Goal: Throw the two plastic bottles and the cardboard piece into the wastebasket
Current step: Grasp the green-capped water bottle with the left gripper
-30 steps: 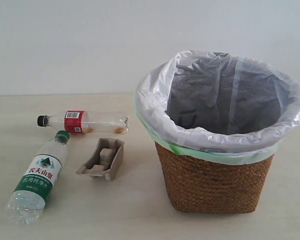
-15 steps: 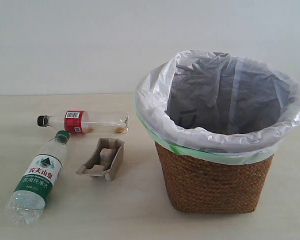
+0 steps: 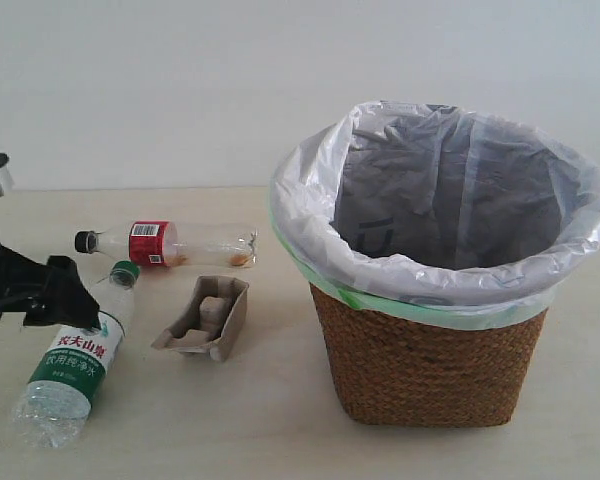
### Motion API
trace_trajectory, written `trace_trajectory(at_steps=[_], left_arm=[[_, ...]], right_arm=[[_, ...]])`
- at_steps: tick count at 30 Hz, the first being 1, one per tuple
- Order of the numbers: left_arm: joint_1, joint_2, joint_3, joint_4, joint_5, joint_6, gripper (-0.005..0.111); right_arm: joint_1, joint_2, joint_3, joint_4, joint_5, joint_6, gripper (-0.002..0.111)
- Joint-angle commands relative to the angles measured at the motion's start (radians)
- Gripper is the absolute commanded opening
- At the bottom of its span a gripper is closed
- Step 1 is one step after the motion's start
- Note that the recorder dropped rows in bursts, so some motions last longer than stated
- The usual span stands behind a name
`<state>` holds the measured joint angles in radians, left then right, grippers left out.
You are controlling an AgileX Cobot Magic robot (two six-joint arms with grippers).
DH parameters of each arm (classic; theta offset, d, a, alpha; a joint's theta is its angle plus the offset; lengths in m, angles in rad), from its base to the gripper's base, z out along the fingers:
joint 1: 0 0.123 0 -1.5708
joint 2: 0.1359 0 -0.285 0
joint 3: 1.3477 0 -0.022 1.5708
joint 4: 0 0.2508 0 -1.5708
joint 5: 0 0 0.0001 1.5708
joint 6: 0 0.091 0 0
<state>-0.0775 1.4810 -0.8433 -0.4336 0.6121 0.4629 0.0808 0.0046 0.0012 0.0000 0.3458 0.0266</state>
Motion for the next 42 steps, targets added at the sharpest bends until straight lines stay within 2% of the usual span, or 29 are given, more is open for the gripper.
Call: trace_trajectory(at_steps=[1, 10, 12, 18, 19, 21, 22, 23, 24, 25, 26, 32, 37, 42], left_arm=[[-0.004, 0.065, -0.008, -0.078, -0.038, 0.096, 0.107], [-0.004, 0.21, -0.008, -0.098, -0.17, 0.099, 0.107], [-0.004, 0.248, -0.008, -0.135, -0.182, 0.162, 0.107], [-0.004, 0.328, -0.008, -0.13, -0.21, 0.21, 0.105], [-0.004, 0.328, -0.008, -0.13, -0.216, 0.21, 0.102], [-0.004, 0.328, -0.008, -0.13, -0.225, 0.208, 0.076], [-0.002, 0.328, -0.008, -0.13, -0.225, 0.208, 0.055], [-0.002, 0.328, -0.008, -0.13, -0.225, 0.208, 0.043], [-0.002, 0.328, -0.008, -0.116, -0.221, 0.208, 0.024], [-0.002, 0.328, -0.008, -0.095, -0.216, 0.208, 0.01], [-0.002, 0.328, -0.008, -0.067, -0.209, 0.219, 0.005], [0.003, 0.304, -0.042, 0.03, -0.125, 0.173, 0.004], [0.037, 0.193, -0.088, 0.101, -0.063, 0.094, 0.004], [0.067, 0.017, -0.137, 0.344, -0.061, -0.11, 0.004]], right_arm=[[-0.006, -0.005, -0.001, 0.0, -0.008, -0.004, 0.0], [-0.006, -0.005, -0.001, 0.0, -0.008, -0.004, 0.0], [-0.006, -0.005, -0.001, 0.0, -0.008, -0.004, 0.0], [-0.006, -0.005, -0.001, 0.0, -0.008, -0.004, 0.0], [-0.006, -0.005, -0.001, 0.0, -0.008, -0.004, 0.0], [-0.006, -0.005, -0.001, 0.0, -0.008, -0.004, 0.0], [-0.006, -0.005, -0.001, 0.0, -0.008, -0.004, 0.0], [-0.006, -0.005, -0.001, 0.0, -0.008, -0.004, 0.0], [-0.006, -0.005, -0.001, 0.0, -0.008, -0.004, 0.0], [-0.006, -0.005, -0.001, 0.0, -0.008, -0.004, 0.0], [-0.006, -0.005, -0.001, 0.0, -0.008, -0.004, 0.0], [-0.006, -0.005, -0.001, 0.0, -0.008, -0.004, 0.0], [-0.006, -0.005, -0.001, 0.0, -0.008, -0.004, 0.0], [-0.006, -0.005, -0.001, 0.0, -0.008, -0.004, 0.0]])
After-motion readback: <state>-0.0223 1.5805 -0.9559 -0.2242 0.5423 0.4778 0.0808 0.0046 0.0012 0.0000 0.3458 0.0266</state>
